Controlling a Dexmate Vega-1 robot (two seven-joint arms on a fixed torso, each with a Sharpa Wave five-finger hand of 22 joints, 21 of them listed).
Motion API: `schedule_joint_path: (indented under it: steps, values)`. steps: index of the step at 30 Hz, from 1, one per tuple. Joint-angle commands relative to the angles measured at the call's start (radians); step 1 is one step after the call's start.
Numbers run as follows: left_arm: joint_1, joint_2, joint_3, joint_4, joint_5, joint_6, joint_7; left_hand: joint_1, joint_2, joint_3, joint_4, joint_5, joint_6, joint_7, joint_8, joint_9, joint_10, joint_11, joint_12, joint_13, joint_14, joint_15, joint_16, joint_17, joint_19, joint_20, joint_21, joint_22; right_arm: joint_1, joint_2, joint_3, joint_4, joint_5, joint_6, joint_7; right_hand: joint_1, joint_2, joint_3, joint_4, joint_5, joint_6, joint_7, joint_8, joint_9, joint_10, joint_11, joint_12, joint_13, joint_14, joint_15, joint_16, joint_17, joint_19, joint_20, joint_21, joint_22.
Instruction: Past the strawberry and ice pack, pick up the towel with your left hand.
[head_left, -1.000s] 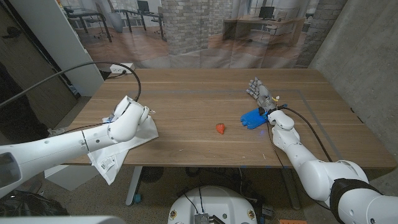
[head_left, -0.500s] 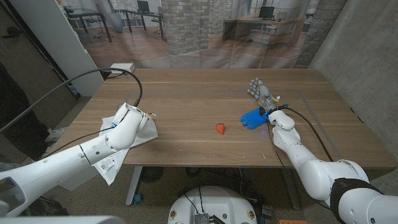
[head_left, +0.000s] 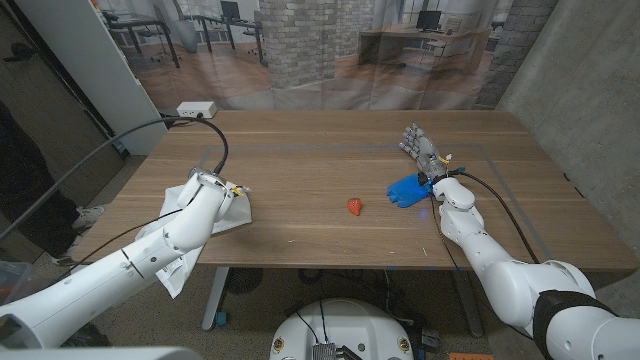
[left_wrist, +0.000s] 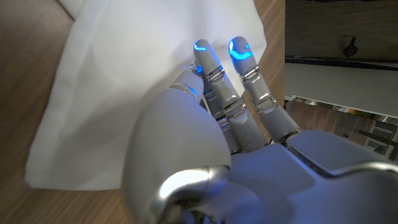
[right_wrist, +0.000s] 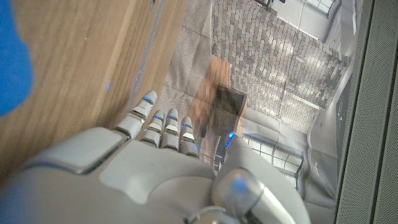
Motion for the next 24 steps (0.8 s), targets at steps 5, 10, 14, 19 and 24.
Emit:
schedule_joint_path:
  steps: [5, 10, 14, 19, 24]
  values:
    - [0.062, -0.047, -0.085, -0.020, 0.032, -0.064, 0.011, -0.003, -0.015, 0.012, 0.001, 0.012, 0.020, 0.011, 0.008, -0.011, 0.095, -0.074, -0.016, 0.008, 0.028, 0.000, 0.010, 0.010, -0.015, -0.039, 0.025, -0.001, -0.022, 0.000, -0.002, -0.040, -0.002, -0.007, -0.009, -0.004, 0.002, 0.002, -0.004, 0.008, 0.011, 0.004, 0.005, 0.005, 0.009, -0.003, 0.006, 0.006, 0.008, 0.000, 0.005, 0.004, 0.007, 0.000, 0.003, 0.003]
    - [0.072, -0.055, -0.097, -0.023, 0.044, -0.072, 0.002, -0.009, -0.018, 0.015, 0.004, 0.014, 0.014, 0.001, 0.006, -0.018, 0.092, -0.081, -0.030, 0.010, 0.027, 0.000, 0.005, 0.014, -0.042, -0.038, 0.035, -0.002, -0.038, -0.002, 0.000, -0.068, -0.001, -0.016, -0.015, -0.004, 0.002, 0.002, -0.004, 0.008, 0.011, 0.003, 0.005, 0.006, 0.010, -0.002, 0.006, 0.006, 0.008, 0.000, 0.005, 0.004, 0.008, 0.001, 0.003, 0.003]
    - [0.081, -0.058, -0.104, -0.027, 0.055, -0.077, 0.011, -0.010, -0.021, 0.016, 0.004, 0.016, 0.014, 0.002, 0.007, -0.022, 0.095, -0.083, -0.036, 0.010, 0.027, 0.000, 0.002, 0.017, -0.045, -0.038, 0.043, -0.003, -0.046, -0.003, 0.000, -0.084, -0.002, -0.022, -0.018, -0.003, 0.002, 0.002, -0.004, 0.008, 0.011, 0.004, 0.005, 0.006, 0.010, -0.002, 0.006, 0.006, 0.008, 0.001, 0.004, 0.004, 0.008, 0.001, 0.002, 0.003]
    - [0.084, -0.067, -0.113, -0.029, 0.057, -0.086, -0.002, -0.012, -0.023, 0.019, 0.005, 0.017, 0.015, 0.003, 0.008, -0.027, 0.100, -0.085, -0.043, 0.012, 0.030, 0.000, 0.001, 0.021, -0.051, -0.039, 0.054, -0.005, -0.051, -0.003, 0.000, -0.095, -0.003, -0.025, -0.020, -0.004, 0.001, 0.002, -0.005, 0.009, 0.010, 0.003, 0.004, 0.006, 0.010, -0.002, 0.006, 0.006, 0.009, 0.001, 0.004, 0.004, 0.008, 0.001, 0.002, 0.003]
    - [0.093, -0.068, -0.120, -0.035, 0.062, -0.092, 0.009, -0.014, -0.025, 0.021, 0.006, 0.018, 0.012, 0.000, 0.009, -0.031, 0.100, -0.089, -0.052, 0.014, 0.029, 0.000, -0.003, 0.024, -0.062, -0.038, 0.063, -0.007, -0.054, -0.004, 0.000, -0.101, -0.003, -0.026, -0.021, -0.004, 0.001, 0.002, -0.005, 0.009, 0.009, 0.003, 0.004, 0.006, 0.010, -0.001, 0.005, 0.006, 0.009, 0.001, 0.004, 0.004, 0.008, 0.001, 0.002, 0.003]
